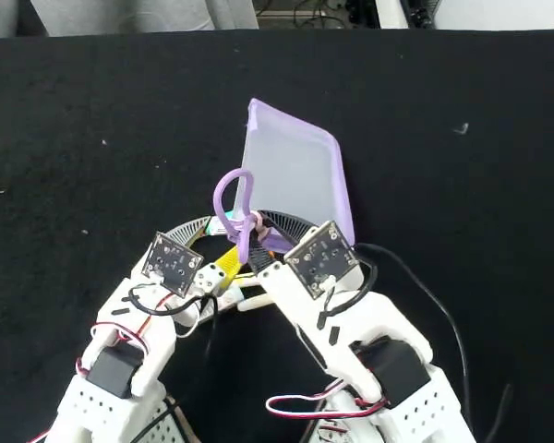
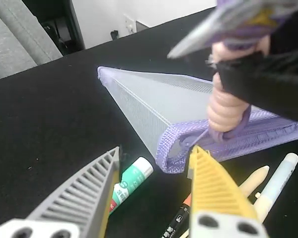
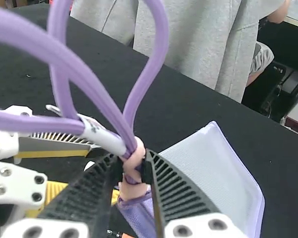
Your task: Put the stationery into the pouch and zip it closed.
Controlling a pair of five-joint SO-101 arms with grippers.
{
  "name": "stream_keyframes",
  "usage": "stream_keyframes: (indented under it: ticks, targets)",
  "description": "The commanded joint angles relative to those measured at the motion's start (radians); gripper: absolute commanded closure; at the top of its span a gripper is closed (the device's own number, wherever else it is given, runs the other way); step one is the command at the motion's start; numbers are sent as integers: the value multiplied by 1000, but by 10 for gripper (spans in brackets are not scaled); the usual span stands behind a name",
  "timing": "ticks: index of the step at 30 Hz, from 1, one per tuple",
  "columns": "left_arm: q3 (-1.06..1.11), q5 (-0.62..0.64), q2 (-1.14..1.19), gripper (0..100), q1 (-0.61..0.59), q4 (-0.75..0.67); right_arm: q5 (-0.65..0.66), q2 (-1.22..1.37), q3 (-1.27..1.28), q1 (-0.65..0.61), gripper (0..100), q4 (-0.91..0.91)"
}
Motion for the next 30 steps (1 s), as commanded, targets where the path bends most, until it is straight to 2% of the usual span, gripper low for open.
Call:
stream_keyframes:
  ticks: [1,7,18,23,30]
  targets:
    - [7,-8,-6,776,-12,5,-6,12,-39,23,988,-5]
    - [-47,-6,-6,774,-10,80,-6,12,-38,25,988,-5]
    - [-54,-2,-9,772,-38,66,-2,12,-28,25,988,-5]
    - [-64,87,-8,771,-81,21,-5,12,-28,25,988,-5]
    - [-71,72,-8,771,-77,26,0,13,-28,25,988,-5]
